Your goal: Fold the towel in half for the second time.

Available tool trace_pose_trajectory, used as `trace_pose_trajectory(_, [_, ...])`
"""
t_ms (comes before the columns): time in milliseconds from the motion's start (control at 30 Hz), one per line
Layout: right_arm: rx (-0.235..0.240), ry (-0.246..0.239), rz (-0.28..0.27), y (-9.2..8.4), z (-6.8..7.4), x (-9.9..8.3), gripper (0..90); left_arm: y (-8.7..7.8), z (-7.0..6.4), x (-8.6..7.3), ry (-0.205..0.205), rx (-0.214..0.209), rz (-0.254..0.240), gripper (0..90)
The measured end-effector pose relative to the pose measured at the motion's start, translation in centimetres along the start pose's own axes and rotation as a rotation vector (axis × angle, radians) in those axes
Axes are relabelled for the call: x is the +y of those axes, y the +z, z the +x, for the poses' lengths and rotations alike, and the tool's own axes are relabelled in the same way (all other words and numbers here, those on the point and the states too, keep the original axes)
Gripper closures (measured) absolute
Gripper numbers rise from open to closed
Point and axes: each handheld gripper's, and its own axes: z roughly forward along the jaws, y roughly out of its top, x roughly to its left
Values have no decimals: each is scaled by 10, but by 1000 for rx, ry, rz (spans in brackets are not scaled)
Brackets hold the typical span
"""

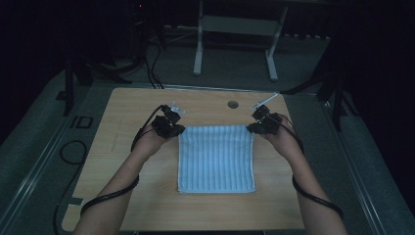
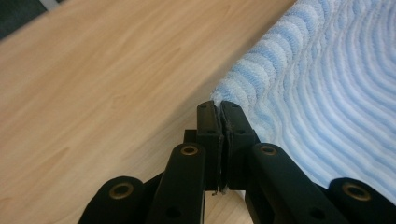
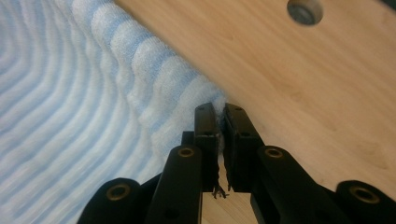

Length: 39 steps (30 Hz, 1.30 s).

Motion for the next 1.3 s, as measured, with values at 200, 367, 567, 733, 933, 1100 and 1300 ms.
trace_pose_trajectory(200, [-16, -35, -68, -22, 16, -6, 841, -22, -9, -10, 0, -37, -48, 872])
trace_pose_trajectory(367, [-7, -64, -93, -26, 29, -26, 840, -25, -20, -26, 28, -59, -47, 872])
trace_pose_trajectory(567, [15, -76, -110, -27, 44, -53, 840, -29, -32, -46, 36, -107, -53, 871])
trace_pose_trajectory(733, [29, -86, -113, -26, 57, -71, 839, -32, -45, -59, 59, -104, -46, 871])
trace_pose_trajectory(933, [42, -81, -126, -26, 68, -89, 837, -26, -65, -74, 99, -118, -14, 871])
trace_pose_trajectory(1100, [51, -77, -121, -24, 75, -106, 837, -22, -76, -88, 96, -154, -3, 870])
trace_pose_trajectory(1300, [89, -54, -77, -10, 79, -125, 832, -11, -83, -105, 88, -169, 28, 869])
